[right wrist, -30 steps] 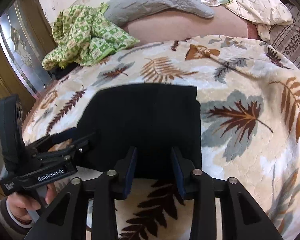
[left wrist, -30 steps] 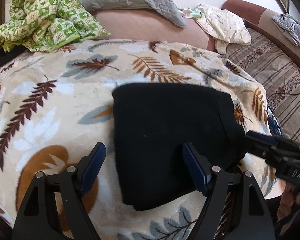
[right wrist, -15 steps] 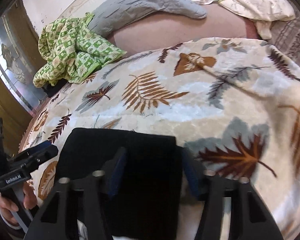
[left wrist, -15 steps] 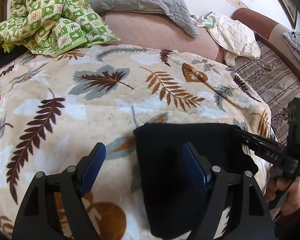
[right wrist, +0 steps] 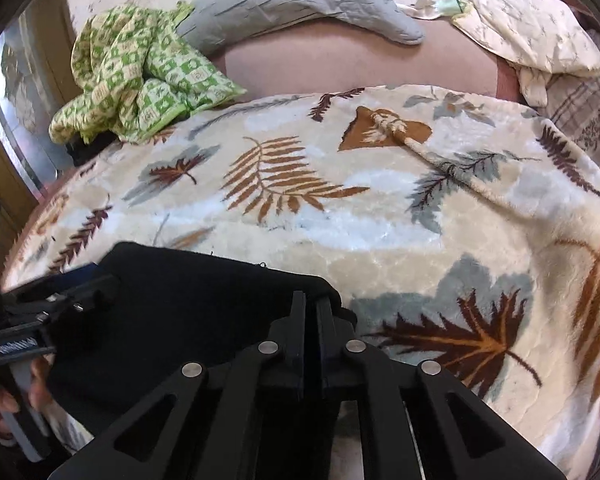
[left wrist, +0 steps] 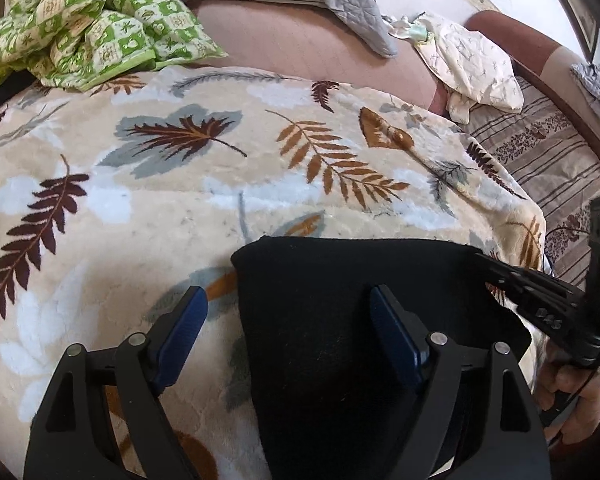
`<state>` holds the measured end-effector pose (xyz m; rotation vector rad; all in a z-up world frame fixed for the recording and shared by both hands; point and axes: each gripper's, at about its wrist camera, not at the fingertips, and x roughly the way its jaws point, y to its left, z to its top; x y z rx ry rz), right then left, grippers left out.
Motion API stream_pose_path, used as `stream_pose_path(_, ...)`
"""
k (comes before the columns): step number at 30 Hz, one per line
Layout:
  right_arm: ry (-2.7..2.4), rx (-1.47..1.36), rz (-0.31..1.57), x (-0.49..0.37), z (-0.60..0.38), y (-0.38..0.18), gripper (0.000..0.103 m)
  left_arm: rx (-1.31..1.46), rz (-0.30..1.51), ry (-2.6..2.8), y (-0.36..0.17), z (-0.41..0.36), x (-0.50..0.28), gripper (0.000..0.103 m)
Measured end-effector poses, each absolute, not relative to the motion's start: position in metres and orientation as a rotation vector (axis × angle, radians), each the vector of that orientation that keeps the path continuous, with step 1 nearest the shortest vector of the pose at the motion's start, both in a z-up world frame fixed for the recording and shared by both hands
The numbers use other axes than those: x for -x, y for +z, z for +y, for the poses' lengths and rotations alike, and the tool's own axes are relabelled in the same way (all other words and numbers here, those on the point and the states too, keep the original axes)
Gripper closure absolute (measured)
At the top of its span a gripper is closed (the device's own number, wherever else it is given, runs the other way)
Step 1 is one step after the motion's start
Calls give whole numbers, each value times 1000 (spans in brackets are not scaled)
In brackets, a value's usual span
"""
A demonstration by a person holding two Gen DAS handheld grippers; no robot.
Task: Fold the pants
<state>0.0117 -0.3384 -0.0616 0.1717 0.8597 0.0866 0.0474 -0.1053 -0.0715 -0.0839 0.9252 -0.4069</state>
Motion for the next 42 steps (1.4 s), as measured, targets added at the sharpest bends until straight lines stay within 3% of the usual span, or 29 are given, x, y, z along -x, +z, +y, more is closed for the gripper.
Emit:
stream_pose_path(2,88,-190,833,-1,-343,-50,80,78,922,-406,-71,-105,-47,19)
stream_pose_path(5,160,-226,799,20,-339,-36,74,65,908,-398,-71,-105,-45,19)
stream_pose_path(12,172,-95,894,58,-304,-61,73,118,908,-393,-79,-100,-44,12)
stream_pose_path(19,159,-169,839,67,-311,-55,73,84,876,-362,-69,-101,-30,12)
stream_pose_path(23,146,-239,798,74,-318,-50,57,91,863,-363,-59,-95,-23,12)
stream_pose_path(26,131,-242,773,77,-318,-44,54,98,841,-364,-50,-91,-17,12)
stream_pose_path(30,135,-263,743,77,-319,-43,40,87,818,-363,-43,-88,-6,12)
stream_pose_path(35,121,-315,768,67,-323,-49,38,93,838,-384,-44,-92,4,12)
stream_pose_path(39,113,-329,762,69,-321,-47,26,86,868,-397,-48,-99,10,12)
stream_pose_path(42,113,-334,778,70,-319,-48,26,73,868,-406,-46,-105,12,12)
